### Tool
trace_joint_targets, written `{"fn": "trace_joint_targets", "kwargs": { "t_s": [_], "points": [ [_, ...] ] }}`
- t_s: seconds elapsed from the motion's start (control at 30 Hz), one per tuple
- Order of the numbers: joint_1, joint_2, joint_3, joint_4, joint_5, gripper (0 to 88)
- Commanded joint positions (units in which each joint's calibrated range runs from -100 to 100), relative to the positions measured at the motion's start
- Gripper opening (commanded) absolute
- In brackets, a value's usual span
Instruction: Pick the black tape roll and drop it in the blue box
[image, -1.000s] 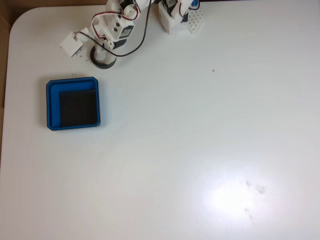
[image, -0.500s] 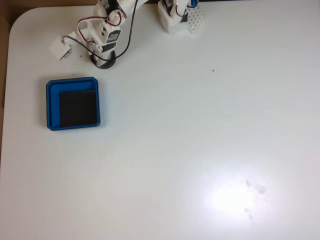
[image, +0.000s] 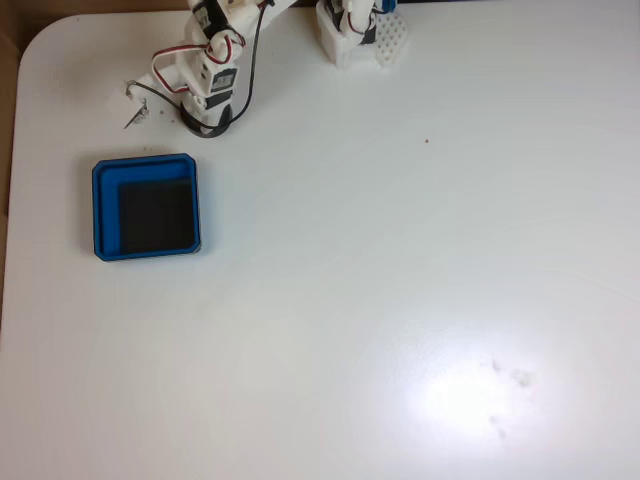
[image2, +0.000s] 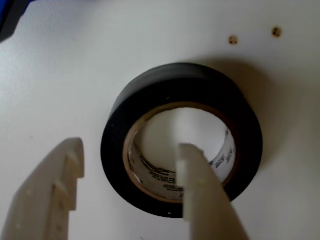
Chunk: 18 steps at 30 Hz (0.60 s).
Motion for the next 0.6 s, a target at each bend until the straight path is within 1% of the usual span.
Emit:
{"fn": "trace_joint_targets", "kwargs": {
  "t_s": [0.0,0.33,0.57],
  "points": [
    [1.7,-0.2,-3.3,-0.3,0.2,17.2],
    [2.2,4.5,-2.7,0.2,0.2,17.2],
    [1.6,4.6,-2.8,-0.3,0.1,17.2]
  ]
}}
